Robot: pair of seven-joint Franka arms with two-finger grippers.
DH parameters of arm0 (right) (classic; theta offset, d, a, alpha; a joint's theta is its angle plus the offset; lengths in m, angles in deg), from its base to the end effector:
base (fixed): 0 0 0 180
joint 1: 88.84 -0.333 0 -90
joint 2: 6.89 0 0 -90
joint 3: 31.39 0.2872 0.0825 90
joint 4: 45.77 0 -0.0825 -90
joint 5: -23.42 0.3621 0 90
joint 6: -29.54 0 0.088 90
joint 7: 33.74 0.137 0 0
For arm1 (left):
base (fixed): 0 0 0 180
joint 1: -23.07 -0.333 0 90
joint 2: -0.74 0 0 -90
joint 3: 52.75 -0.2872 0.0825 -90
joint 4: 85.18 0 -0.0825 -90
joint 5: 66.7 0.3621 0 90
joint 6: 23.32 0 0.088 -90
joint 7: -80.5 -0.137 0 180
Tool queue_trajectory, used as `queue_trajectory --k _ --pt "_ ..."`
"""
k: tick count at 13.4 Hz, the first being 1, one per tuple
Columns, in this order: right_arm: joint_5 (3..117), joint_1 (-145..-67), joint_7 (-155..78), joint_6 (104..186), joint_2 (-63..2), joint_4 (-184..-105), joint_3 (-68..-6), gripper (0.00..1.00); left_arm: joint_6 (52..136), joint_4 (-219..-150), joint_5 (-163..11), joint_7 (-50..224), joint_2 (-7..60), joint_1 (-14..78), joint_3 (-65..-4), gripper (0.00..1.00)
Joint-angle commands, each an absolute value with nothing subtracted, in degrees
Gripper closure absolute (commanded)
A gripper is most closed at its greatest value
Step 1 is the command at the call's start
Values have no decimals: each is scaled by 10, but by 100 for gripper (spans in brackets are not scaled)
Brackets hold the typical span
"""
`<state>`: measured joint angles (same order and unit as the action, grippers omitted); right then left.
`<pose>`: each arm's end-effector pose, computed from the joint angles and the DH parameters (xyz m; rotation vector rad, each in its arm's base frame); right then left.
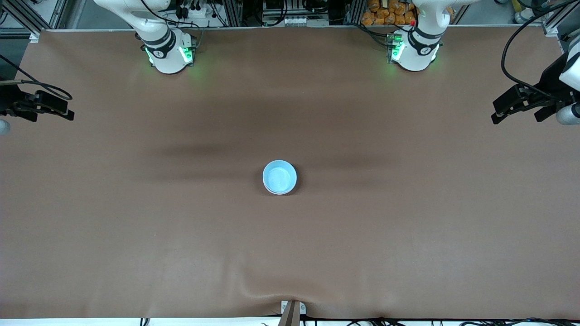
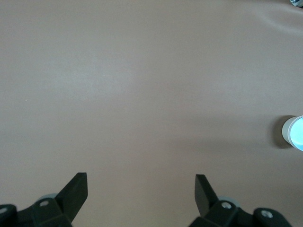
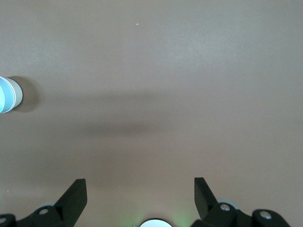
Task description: Stack pink and blue bowls on white bowl
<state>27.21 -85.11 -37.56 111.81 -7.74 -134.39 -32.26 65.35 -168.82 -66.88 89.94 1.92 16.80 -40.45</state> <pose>0.5173 -0.0318 0.5582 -3.0612 0.0135 0.1847 0.5355 -0.0558 0.6028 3.1219 0.0930 0.1032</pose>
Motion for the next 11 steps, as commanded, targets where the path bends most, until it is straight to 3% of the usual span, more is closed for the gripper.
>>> queue_trajectory --k 1,11 --pt "261 -842 -378 1096 -75 -1328 -310 0 649 -1682 -667 900 21 164 -401 0" --pt "261 -841 -381 1094 -70 -1316 -313 0 649 -1682 -667 900 21 163 -401 0"
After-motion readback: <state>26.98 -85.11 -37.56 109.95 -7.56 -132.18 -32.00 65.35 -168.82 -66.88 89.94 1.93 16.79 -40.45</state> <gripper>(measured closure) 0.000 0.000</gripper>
